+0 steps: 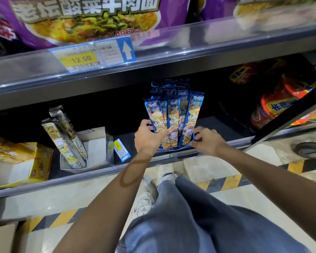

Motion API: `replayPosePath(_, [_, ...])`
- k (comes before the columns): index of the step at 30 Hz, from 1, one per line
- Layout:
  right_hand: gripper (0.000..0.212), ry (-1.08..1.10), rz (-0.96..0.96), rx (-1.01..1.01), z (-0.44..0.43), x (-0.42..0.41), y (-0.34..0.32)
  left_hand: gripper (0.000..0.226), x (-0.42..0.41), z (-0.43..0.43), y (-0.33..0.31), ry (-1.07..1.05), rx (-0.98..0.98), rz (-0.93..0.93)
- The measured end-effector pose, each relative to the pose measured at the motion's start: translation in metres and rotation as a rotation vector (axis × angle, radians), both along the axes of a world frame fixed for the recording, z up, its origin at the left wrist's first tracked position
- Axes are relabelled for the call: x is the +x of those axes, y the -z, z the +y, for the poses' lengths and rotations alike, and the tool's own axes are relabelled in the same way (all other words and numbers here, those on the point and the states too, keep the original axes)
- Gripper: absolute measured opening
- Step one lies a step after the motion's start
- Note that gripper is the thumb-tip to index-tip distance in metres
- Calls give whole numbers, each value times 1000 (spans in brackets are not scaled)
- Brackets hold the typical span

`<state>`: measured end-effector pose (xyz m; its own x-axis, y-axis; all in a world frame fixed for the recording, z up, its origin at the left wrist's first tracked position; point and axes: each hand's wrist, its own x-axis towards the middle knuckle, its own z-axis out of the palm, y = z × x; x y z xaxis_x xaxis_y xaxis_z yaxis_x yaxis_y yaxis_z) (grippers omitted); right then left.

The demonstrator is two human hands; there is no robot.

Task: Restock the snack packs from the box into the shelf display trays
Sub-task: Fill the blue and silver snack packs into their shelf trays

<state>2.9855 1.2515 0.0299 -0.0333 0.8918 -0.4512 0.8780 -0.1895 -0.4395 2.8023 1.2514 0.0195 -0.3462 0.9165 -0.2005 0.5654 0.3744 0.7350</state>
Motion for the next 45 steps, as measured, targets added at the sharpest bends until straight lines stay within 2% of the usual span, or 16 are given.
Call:
replayPosePath(5, [59, -81, -47, 41, -5, -11, -24, 85, -11, -6, -11, 116, -30, 3])
replayPosePath(10, [63, -196, -68, 66, -21, -32, -67, 92, -44, -30, -45, 294, -49, 226])
replayPosePath(17, [62, -474, -106, 216, -62, -98, -144, 96, -117, -82, -132, 341, -175, 489])
replayPosePath(24, [68, -707, -35, 302, -115, -208, -215, 93, -210, -181, -219, 136, -192, 601])
replayPosePath(28, [68, -878, -19, 369, -150, -287, -244, 86, -275, -254, -255, -69, -202, 605])
replayPosePath(32, [62, -1056, 32, 425, -199, -366, -264, 90, -331, -338, -277, -280, -244, 582])
replayPosePath(37, [72, -1320, 17, 444, -270, -458, -271, 86, -383, -447, -284, -530, -286, 564])
replayPosePath(42, [60, -1540, 18, 477, -339, -530, -262, 87, -421, -544, -268, -717, -356, 540])
replayPosePath(45, [60, -1634, 12, 482, -365, -568, -241, 88, -439, -580, -247, -814, -358, 499])
